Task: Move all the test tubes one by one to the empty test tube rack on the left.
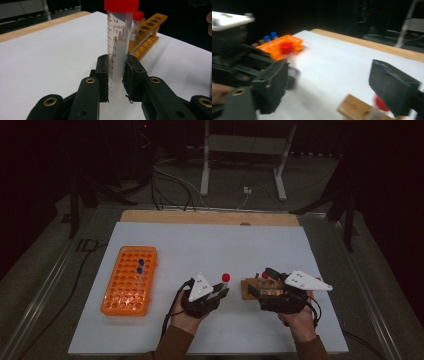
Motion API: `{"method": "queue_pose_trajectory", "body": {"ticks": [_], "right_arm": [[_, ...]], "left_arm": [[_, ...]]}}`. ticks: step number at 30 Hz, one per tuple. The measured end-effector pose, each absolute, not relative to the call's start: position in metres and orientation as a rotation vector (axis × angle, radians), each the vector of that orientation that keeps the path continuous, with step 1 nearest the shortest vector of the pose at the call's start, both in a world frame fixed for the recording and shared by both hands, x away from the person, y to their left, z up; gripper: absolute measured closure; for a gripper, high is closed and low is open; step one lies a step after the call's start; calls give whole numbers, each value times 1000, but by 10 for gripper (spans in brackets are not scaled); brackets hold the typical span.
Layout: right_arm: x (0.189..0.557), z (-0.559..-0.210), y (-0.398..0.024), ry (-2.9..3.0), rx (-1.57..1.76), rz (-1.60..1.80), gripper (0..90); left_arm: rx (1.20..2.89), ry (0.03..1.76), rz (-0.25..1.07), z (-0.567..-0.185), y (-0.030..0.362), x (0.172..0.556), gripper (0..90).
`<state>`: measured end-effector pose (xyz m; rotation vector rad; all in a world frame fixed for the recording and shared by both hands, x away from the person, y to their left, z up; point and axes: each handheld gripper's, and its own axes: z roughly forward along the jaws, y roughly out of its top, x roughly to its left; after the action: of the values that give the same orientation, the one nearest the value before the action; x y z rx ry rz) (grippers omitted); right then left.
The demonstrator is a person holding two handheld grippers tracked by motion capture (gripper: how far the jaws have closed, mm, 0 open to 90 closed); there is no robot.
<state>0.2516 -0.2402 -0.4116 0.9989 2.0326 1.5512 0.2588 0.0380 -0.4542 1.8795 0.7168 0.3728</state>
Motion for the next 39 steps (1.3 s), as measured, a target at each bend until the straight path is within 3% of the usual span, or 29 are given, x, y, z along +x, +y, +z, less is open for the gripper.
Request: {"method": "queue_pose_trajectory", "body": {"ticks": [6, 11, 39], "right_arm": [[257, -414, -251, 1984, 1052, 1442, 32], [260, -418, -258, 1960, 1098, 1417, 0], [260, -420, -261, 1923, 1131, 1399, 0]], "left_arm": [[1856, 763, 409, -449, 62, 258, 757], [1835, 799, 448, -445, 85, 255, 757], [1721, 1008, 594, -448, 192, 233, 755]]}}
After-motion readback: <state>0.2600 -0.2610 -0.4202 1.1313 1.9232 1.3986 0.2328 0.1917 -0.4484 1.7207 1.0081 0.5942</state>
